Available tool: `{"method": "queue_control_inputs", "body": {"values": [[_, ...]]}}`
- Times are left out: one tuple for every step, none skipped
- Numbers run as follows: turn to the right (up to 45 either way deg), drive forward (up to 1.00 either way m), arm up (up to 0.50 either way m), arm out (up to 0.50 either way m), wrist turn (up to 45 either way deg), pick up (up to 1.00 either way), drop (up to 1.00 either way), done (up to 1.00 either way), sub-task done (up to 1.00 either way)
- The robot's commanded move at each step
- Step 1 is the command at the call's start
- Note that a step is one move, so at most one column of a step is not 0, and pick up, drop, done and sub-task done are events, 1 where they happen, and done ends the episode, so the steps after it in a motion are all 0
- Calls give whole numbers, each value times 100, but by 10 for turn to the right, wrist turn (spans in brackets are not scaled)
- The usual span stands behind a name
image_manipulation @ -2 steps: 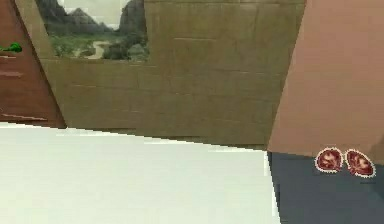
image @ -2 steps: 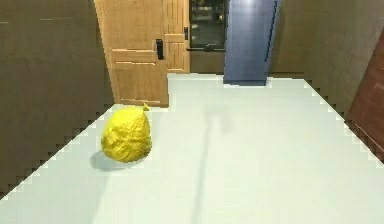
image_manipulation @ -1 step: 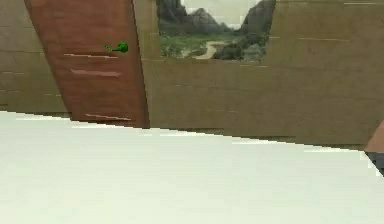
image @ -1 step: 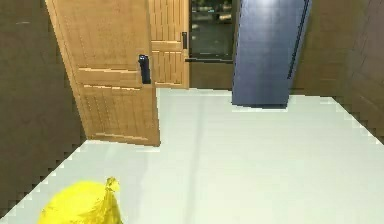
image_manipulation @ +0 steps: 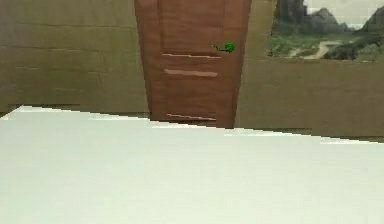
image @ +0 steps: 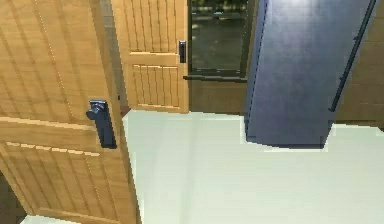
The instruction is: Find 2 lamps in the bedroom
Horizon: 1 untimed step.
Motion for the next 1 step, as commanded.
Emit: {"method": "queue_control_inputs", "body": {"values": [[-60, 0, 0, 0, 0, 0, 0, 0, 0]]}}
